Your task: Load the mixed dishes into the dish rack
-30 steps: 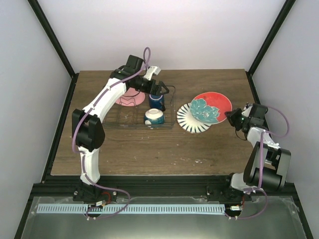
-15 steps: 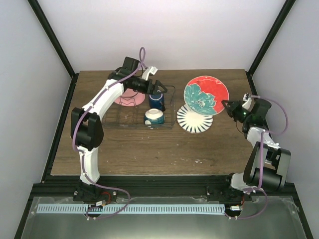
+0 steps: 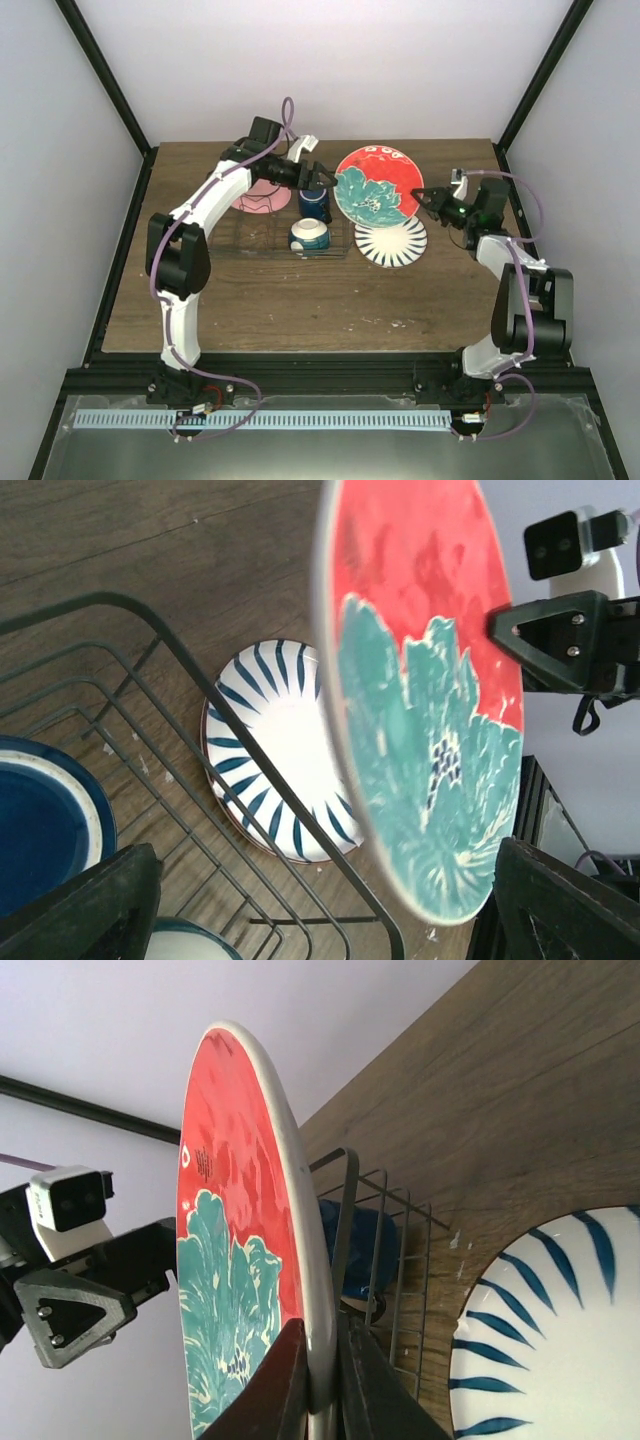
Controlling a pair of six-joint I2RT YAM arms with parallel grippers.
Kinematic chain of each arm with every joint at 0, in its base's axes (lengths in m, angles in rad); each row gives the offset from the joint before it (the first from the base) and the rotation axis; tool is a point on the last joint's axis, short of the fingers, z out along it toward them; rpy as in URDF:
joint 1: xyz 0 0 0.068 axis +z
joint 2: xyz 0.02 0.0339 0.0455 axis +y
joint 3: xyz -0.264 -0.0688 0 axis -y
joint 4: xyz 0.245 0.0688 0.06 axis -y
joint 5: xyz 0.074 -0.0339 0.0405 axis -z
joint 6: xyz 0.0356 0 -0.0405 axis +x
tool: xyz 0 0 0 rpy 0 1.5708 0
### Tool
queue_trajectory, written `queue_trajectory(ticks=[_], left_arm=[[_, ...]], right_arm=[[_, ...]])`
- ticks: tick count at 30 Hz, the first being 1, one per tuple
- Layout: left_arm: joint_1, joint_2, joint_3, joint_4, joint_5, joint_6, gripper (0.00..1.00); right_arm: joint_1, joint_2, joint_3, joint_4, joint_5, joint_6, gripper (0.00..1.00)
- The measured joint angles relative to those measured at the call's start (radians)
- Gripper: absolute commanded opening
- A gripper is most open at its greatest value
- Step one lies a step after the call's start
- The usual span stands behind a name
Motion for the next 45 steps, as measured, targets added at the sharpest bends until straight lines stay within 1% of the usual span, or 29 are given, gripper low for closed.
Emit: queue_trajectory(ticks=[8, 14, 18, 20, 22, 25, 26, 34, 40, 43, 45], left_arm=[[-0.006, 0.0, 0.0, 0.02, 0.0, -0.014, 0.82], [-0.01, 0.002, 0.0, 0.021, 0.001, -0.018, 0.57], [-0.01, 0.005, 0.0, 0.018, -0.003, -0.011, 0.3], [-0.004, 0.006, 0.0, 0.011, -0.003, -0.011, 0.2], [0.001, 0.007, 0.0, 0.01, 0.009, -0.027, 0.11], [0.01, 0.007, 0.008, -0.001, 0.058, -0.071, 0.02], [0.013, 0.007, 0.01, -0.003, 0.066, -0.075, 0.0], [0.015, 0.007, 0.009, -0.013, 0.071, -0.069, 0.0], [0.02, 0.007, -0.012, -0.018, 0.053, -0.068, 0.0], [0.02, 0.005, -0.013, -0.026, 0.036, -0.051, 0.0], [0.021, -0.003, -0.013, -0.032, 0.016, -0.022, 0.0]], right_arm=[[0.081, 0.095, 0.073, 0.023, 0.002, 0.006, 0.01], [0.149, 0.149, 0.139, 0.08, 0.0, 0.034, 0.01], [0.196, 0.182, 0.162, 0.126, -0.002, 0.065, 0.01], [0.203, 0.184, 0.162, 0.134, -0.007, 0.074, 0.01], [0.203, 0.184, 0.162, 0.14, -0.007, 0.058, 0.01], [0.196, 0.184, 0.163, 0.144, -0.019, 0.006, 0.01], [0.197, 0.184, 0.163, 0.147, -0.023, 0.0, 0.01], [0.198, 0.198, 0.163, 0.168, -0.035, -0.008, 0.02], [0.201, 0.269, 0.163, 0.238, -0.075, 0.005, 0.1], [0.205, 0.283, 0.164, 0.229, -0.079, 0.002, 0.14], [0.209, 0.289, 0.17, 0.202, -0.079, -0.006, 0.18]])
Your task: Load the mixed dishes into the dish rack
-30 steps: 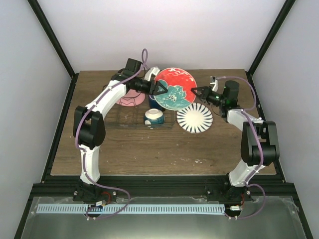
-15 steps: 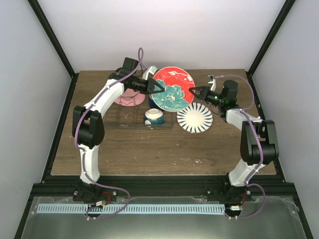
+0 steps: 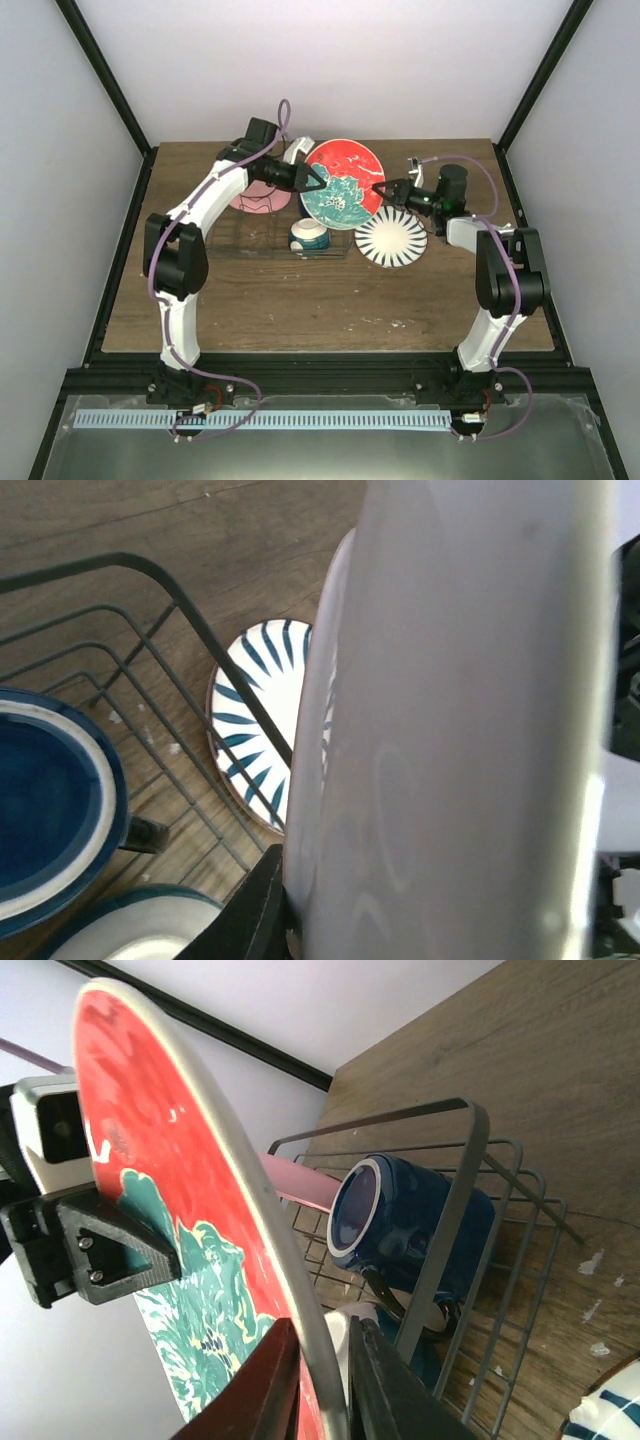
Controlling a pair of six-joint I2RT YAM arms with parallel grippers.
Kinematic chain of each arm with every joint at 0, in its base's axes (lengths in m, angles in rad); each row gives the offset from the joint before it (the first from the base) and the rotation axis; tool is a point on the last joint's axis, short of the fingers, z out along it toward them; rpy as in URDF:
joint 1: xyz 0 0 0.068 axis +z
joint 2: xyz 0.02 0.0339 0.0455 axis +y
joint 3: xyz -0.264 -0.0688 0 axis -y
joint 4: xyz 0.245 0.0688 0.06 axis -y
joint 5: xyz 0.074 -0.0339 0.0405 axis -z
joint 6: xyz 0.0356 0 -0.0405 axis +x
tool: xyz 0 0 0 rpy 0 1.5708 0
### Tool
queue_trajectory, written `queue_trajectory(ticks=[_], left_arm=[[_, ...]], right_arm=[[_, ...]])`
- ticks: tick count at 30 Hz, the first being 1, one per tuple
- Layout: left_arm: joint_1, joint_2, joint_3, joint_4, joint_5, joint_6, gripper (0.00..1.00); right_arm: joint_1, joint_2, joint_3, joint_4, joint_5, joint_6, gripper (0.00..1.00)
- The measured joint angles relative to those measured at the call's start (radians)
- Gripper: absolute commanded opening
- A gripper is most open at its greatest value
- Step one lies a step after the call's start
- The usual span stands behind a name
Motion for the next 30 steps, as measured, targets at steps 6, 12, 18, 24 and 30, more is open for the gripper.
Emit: queue_trajectory(ticks=[6, 12, 18, 24, 30], left_arm=[[0.0, -0.056, 0.001, -0.055, -0.093, 0.095, 0.0], [0.009, -0.127, -0.006, -0.106, -0.219, 0.153, 0.0], [0.025, -0.175, -0.012, -0.141, -0.311, 0.176, 0.0], [0.023, -0.248, -0.002, -0.227, -0.418, 0.248, 0.0], [0.019, -0.385, -0.011, -0.28, -0.599, 0.329, 0.0]], right_arm=[[0.014, 0.016, 0.047, -0.064, -0.019, -0.034, 0.25], [0.015, 0.022, 0.086, -0.074, -0.052, -0.055, 0.35], [0.015, 0.022, 0.125, -0.122, -0.07, -0.098, 0.62], [0.015, 0.043, 0.142, -0.184, -0.079, -0.146, 0.87], [0.015, 0.095, 0.179, -0.242, -0.083, -0.175, 1.0]])
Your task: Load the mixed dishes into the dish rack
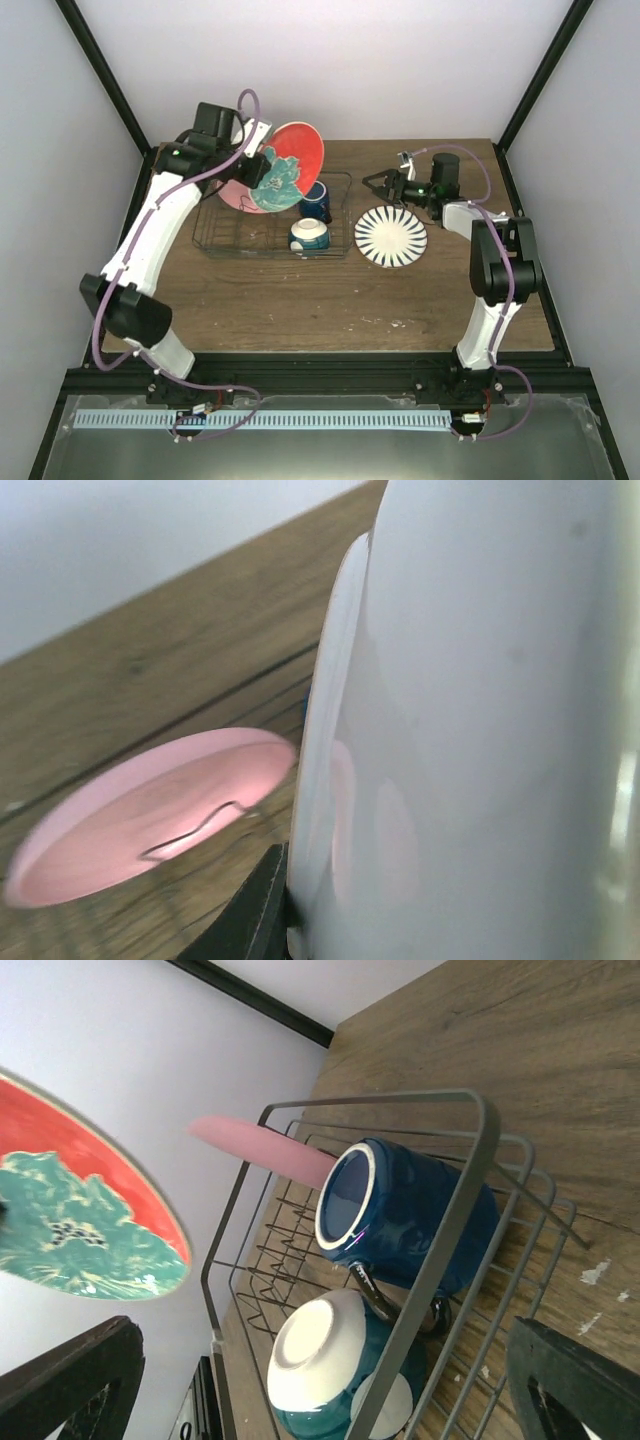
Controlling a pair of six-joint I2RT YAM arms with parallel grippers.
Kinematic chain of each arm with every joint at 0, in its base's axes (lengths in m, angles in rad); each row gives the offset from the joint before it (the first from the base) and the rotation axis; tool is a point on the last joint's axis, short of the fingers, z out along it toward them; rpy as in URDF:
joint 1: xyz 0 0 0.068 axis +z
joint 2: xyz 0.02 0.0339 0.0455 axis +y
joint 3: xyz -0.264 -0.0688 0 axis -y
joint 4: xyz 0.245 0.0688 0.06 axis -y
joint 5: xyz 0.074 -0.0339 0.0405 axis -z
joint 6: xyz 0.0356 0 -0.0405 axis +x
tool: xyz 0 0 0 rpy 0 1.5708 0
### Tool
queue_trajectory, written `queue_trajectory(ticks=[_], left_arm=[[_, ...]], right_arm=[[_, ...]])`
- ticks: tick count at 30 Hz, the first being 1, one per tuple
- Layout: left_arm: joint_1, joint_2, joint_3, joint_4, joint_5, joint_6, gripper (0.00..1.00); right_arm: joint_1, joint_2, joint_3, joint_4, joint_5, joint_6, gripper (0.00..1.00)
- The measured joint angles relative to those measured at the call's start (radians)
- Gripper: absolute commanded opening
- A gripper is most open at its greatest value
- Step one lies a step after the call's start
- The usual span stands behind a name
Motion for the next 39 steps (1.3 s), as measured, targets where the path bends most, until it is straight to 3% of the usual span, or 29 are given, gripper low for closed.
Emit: queue_trajectory(ticks=[11, 21, 31, 39], left_arm=[[-0.092, -0.199, -0.167, -0.012, -0.475, 0.243, 0.0], [-0.248, -0.23, -0.359, 0.053, -0.756, 0.495, 0.0], [-0.287, -0.232, -0.518, 0.232, -0.941, 0.745, 0.0], [-0.287, -0.232, -0.578, 0.333, -0.978, 0.876, 0.0]], right_arm=[[0.0, 0.045, 0.108, -0.103, 0.0, -0.043, 1.0], [0.0, 0.077, 0.117, -0.124, -0.002, -0.048, 1.0], [0.0, 0.077, 0.117, -0.125, -0.002, -0.048, 1.0], [0.0, 0.077, 0.117, -0.125, -0.002, -0.048, 1.0]])
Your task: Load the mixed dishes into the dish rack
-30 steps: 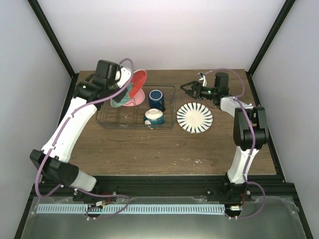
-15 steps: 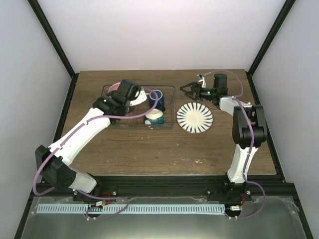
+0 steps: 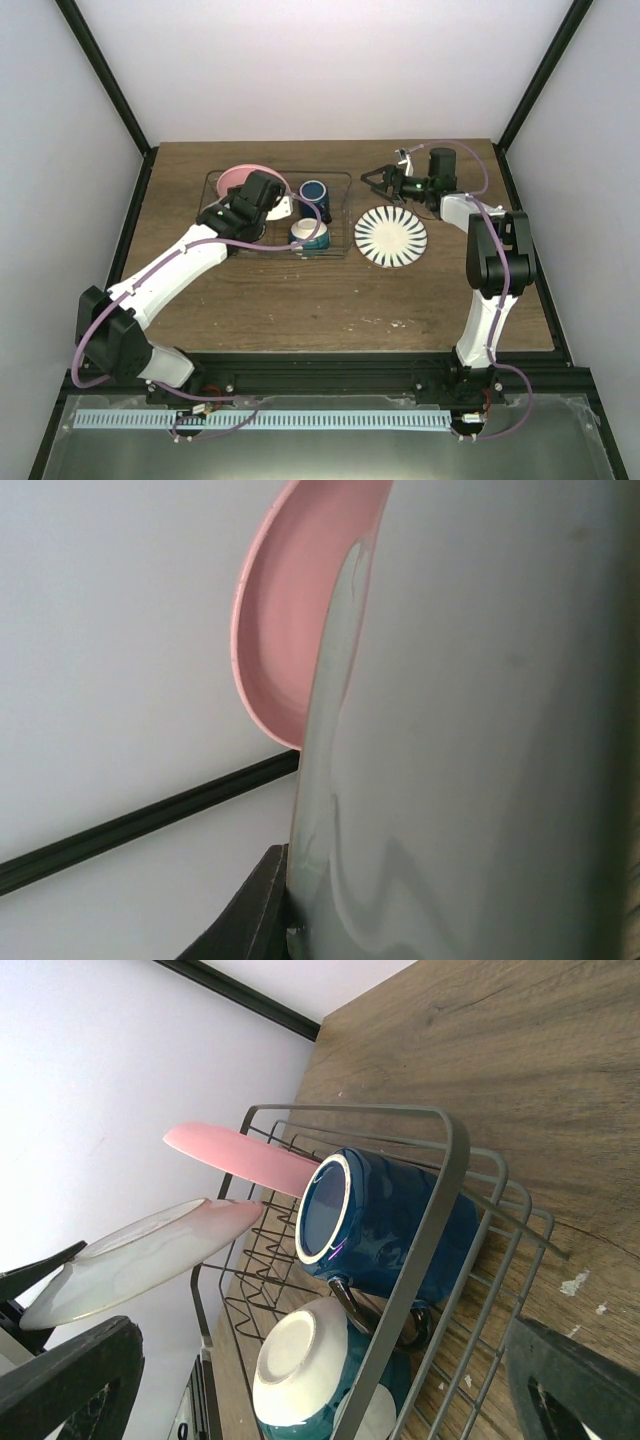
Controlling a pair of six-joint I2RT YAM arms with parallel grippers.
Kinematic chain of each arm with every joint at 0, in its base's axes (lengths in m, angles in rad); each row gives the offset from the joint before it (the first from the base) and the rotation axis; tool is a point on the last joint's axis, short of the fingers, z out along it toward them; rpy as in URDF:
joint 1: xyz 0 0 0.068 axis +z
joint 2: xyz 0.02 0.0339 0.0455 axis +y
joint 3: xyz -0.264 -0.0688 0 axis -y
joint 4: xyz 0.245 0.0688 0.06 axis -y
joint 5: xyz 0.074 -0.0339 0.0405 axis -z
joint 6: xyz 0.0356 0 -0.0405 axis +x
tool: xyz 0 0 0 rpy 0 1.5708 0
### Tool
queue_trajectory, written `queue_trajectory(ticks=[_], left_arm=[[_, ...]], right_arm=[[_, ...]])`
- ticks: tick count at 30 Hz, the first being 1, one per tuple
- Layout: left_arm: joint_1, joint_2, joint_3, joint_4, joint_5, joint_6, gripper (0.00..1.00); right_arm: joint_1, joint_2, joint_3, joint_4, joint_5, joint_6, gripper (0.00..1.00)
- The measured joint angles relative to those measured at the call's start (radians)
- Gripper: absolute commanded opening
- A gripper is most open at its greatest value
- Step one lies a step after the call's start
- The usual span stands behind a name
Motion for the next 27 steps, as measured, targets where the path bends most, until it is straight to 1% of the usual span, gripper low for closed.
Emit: queue_trajectory(ticks=[5, 15, 21, 27], left_arm=[[0.0, 0.0, -0.018, 0.035, -0.003, 0.05, 0.0], [0.0, 0.026, -0.041, 0.065, 0.021, 0.093, 0.0], [-0.006, 0.041, -0.075, 0.135, 0.026, 0.117, 0.0], [-0.006, 0.076, -0.079, 0.186, 0.026, 0.126, 0.0]], right_arm=[[-0.001, 0.0, 0.0, 0.0, 0.0, 0.0, 1.0], [-0.004, 0.0, -0.002, 0.005, 0.0, 0.004, 1.0], [-0.006, 0.0, -0.021, 0.024, 0.0, 0.009, 1.0], [-0.011, 0.0, -0.03, 0.025, 0.0, 0.011, 1.0]])
